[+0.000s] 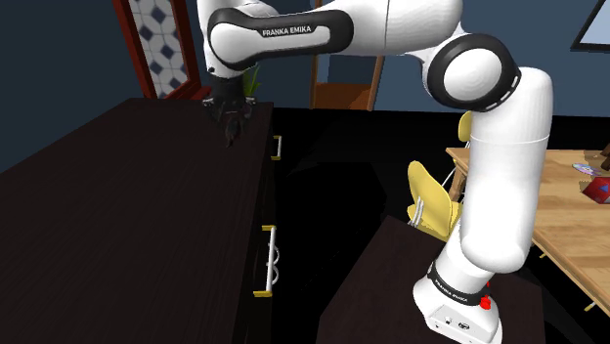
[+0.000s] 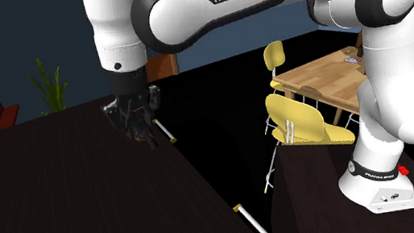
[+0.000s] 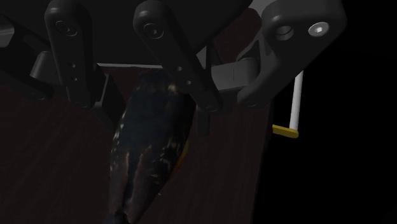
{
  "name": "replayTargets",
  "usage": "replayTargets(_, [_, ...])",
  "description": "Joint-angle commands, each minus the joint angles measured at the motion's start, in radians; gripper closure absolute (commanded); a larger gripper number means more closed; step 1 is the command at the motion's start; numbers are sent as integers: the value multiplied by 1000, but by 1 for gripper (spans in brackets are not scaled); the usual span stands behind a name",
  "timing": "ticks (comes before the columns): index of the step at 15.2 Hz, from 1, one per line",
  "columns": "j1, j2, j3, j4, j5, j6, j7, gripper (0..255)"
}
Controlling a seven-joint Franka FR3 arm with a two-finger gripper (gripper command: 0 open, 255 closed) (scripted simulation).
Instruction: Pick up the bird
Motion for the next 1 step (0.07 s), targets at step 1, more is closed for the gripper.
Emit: replayTargets(1, [1,0,0,8,0,-8,0,255])
